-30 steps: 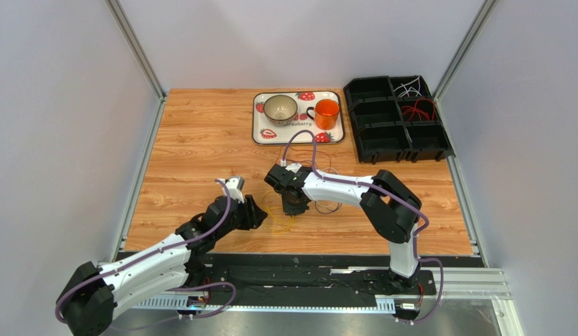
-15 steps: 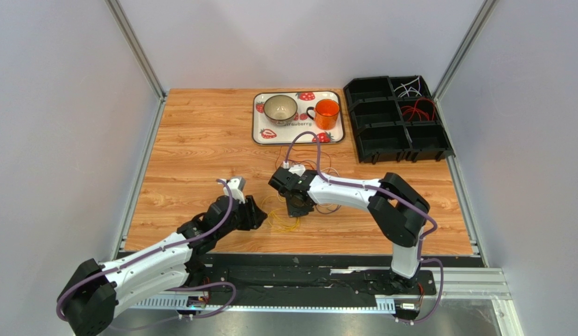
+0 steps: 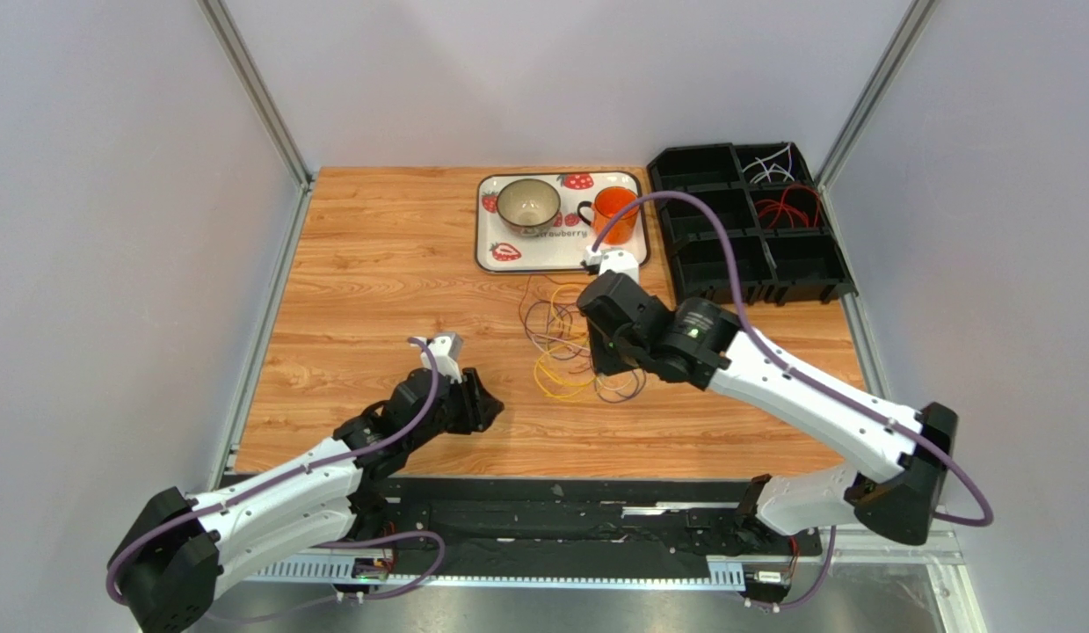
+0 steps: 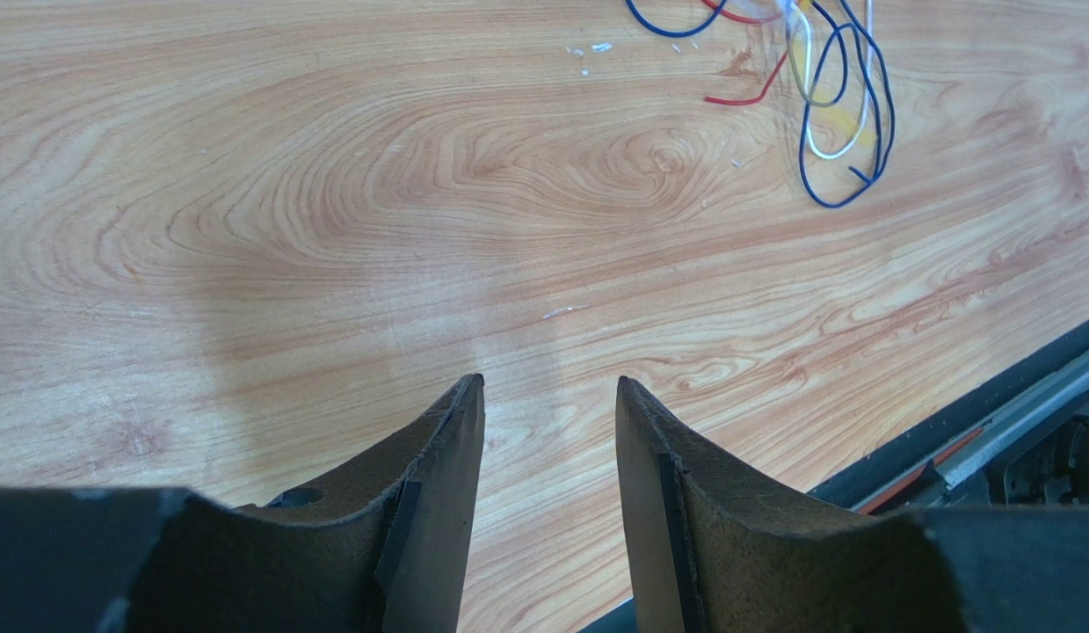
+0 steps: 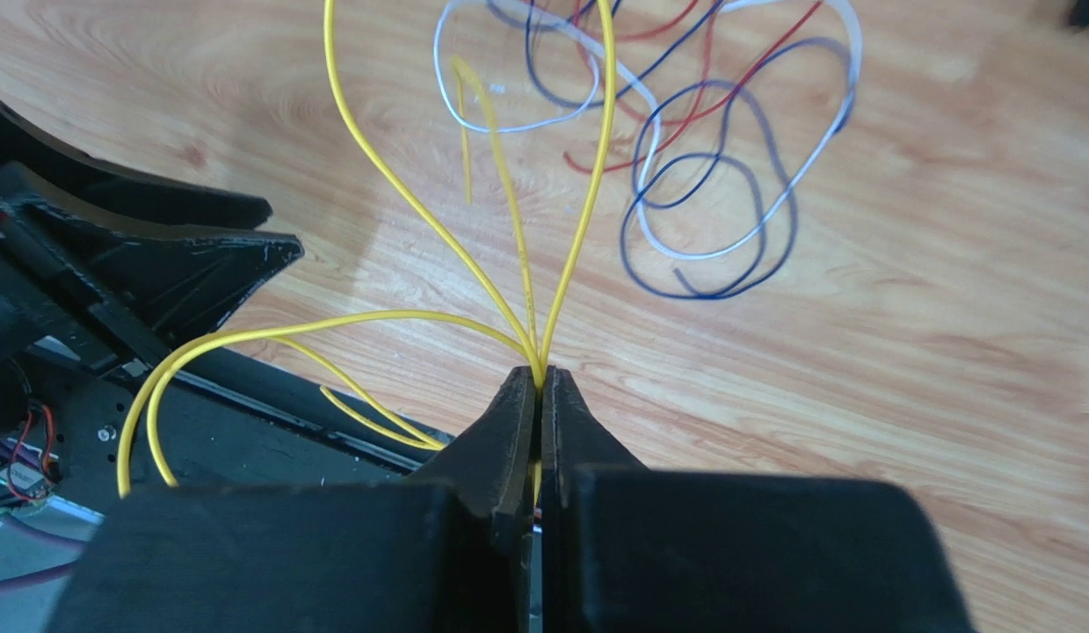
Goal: Untangle the cables
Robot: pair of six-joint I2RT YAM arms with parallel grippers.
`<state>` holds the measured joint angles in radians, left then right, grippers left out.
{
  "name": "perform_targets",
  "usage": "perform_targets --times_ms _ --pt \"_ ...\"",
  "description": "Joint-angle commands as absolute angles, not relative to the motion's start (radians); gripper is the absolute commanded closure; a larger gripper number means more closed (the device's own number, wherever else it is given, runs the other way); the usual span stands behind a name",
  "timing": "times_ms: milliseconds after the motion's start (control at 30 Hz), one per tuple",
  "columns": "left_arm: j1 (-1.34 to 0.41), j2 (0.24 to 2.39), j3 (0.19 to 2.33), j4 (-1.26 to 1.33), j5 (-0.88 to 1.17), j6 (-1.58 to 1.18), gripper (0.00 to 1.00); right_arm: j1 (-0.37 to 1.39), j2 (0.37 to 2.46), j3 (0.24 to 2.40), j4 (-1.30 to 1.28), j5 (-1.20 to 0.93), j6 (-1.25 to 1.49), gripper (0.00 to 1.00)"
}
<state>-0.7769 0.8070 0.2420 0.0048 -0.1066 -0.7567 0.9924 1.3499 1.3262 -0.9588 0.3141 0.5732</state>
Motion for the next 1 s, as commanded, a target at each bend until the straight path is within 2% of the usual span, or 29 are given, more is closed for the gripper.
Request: perform_targets --times_ms 0,333,433,467,500,533,600,667,700,767,800,867,967 --pt "-0.775 0.801 0.253 0.040 -0.106 -0.756 0.50 0.988 1.255 1.408 -1.015 0.439 0.492 1.00" --pt "-0.775 0.788 0.247 0.038 -0.109 -0.759 0.50 0.965 1.085 1.513 -0.882 0.681 0.381 1.00" --pt "-0.775 0.785 0.248 0.038 -0.109 -0.758 0.50 0.966 0.959 1.421 -0.676 0.718 0.286 1.00" --pt "-0.775 0.784 0.247 0.041 -0.109 -0.758 0.50 0.965 0.919 1.355 -0.572 0.669 0.229 1.00" --pt "-0.775 0.785 0.247 0.043 -0.109 -0.758 0.50 0.966 0.899 1.203 -0.379 0.666 0.128 1.00" --pt "-0.775 0.787 0.248 0.046 -0.110 -0.758 0.50 0.965 0.899 1.190 -0.383 0.696 0.133 1.00" --pt "-0.775 0.792 0.249 0.046 -0.107 -0.756 0.50 0.966 0.936 1.276 -0.577 0.680 0.227 1.00" --pt "-0.775 0.788 0.245 0.051 -0.097 -0.753 0.50 0.965 0.847 1.134 -0.441 0.670 0.213 1.00" --pt "-0.775 0.788 0.244 0.075 -0.092 -0.750 0.50 0.957 0.826 0.988 -0.235 0.686 0.177 1.00" --pt "-0.775 0.802 0.250 0.110 -0.071 -0.730 0.50 0.956 0.825 1.014 -0.292 0.695 0.195 1.00" --pt "-0.775 0.828 0.255 0.168 -0.025 -0.717 0.50 0.956 0.821 1.043 -0.399 0.686 0.224 1.00" --pt "-0.775 0.871 0.274 0.236 0.033 -0.693 0.50 0.956 0.789 1.028 -0.391 0.672 0.230 1.00" --pt "-0.775 1.050 0.342 0.398 0.089 -0.675 0.49 0.957 0.732 0.989 -0.337 0.673 0.204 1.00"
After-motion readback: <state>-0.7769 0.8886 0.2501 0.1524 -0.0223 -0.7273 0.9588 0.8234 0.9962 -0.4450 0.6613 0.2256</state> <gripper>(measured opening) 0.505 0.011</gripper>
